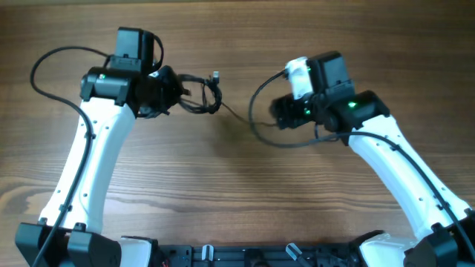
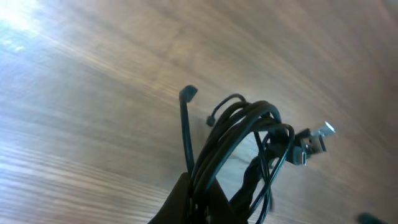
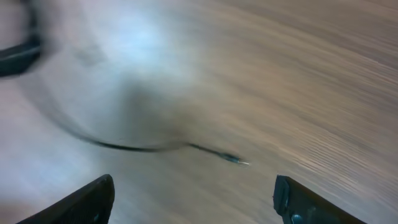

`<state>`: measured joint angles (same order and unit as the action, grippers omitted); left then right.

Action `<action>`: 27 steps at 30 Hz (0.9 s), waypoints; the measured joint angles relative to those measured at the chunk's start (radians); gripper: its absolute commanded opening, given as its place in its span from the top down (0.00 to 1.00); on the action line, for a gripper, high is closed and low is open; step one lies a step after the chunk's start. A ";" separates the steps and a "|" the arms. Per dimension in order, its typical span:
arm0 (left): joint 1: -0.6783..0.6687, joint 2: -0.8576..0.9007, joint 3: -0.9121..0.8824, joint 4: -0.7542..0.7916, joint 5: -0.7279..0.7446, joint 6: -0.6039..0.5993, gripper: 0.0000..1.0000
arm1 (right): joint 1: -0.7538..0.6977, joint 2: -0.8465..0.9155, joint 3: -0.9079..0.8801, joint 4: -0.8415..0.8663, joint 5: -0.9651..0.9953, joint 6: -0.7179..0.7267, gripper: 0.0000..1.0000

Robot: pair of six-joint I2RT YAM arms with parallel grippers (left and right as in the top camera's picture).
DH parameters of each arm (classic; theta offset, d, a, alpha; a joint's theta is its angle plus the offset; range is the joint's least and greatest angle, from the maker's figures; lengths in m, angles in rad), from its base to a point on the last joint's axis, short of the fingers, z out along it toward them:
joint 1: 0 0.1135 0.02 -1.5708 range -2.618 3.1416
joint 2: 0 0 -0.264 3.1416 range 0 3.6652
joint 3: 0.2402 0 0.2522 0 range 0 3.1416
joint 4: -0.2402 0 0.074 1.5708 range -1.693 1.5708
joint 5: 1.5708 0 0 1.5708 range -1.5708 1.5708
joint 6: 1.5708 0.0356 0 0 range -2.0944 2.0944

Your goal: Untangle cables

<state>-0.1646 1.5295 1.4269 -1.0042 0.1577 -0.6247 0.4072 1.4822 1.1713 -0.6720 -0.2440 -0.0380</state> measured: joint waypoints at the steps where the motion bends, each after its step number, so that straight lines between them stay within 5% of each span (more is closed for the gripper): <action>1: -0.018 0.000 -0.001 0.028 0.002 0.000 0.96 | 0.034 0.000 0.000 0.004 -0.040 -0.026 0.20; 8: -0.136 0.000 -0.001 0.124 0.009 0.019 0.96 | 0.177 0.000 0.000 0.080 -0.069 -0.072 0.25; 17: -0.195 0.000 -0.001 0.137 0.012 0.022 0.96 | 0.186 0.000 0.000 0.187 0.019 -0.053 0.39; 27: -0.246 0.000 -0.001 0.138 0.016 0.022 0.96 | 0.186 0.003 0.000 0.264 0.115 0.000 0.65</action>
<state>-0.4107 1.5295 1.4258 -0.8665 0.1734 -0.6025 0.5930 1.4849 1.1713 -0.4084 -0.1287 -0.0380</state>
